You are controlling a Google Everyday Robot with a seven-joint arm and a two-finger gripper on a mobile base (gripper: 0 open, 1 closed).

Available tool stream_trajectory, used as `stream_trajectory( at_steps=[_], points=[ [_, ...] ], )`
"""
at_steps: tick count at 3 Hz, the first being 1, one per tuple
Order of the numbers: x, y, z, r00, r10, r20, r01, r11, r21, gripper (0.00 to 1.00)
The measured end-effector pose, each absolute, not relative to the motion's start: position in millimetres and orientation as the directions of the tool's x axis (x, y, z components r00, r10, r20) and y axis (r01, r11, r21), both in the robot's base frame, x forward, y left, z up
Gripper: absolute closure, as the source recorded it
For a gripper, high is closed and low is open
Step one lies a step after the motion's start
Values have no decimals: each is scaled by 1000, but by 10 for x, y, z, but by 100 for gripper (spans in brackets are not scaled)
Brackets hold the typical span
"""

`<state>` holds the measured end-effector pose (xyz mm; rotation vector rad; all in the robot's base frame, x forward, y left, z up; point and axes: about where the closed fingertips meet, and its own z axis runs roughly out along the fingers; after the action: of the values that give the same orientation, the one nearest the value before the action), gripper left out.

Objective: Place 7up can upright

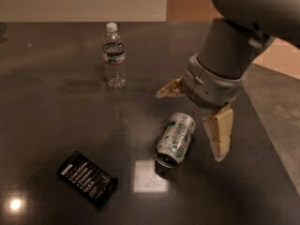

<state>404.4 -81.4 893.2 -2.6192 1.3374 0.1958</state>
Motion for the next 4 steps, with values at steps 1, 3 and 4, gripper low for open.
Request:
stream_trajectory(
  at_steps=[1,3,4],
  points=[
    [3948,-691,8733,673,-714,-191,-737,-668,-102,0],
    [3780,-538,8418,792,-597,-125,-608,-789,-84,0],
    [3816,-541,8357,810,-581,-77,-586,-807,-74,4]
  ],
)
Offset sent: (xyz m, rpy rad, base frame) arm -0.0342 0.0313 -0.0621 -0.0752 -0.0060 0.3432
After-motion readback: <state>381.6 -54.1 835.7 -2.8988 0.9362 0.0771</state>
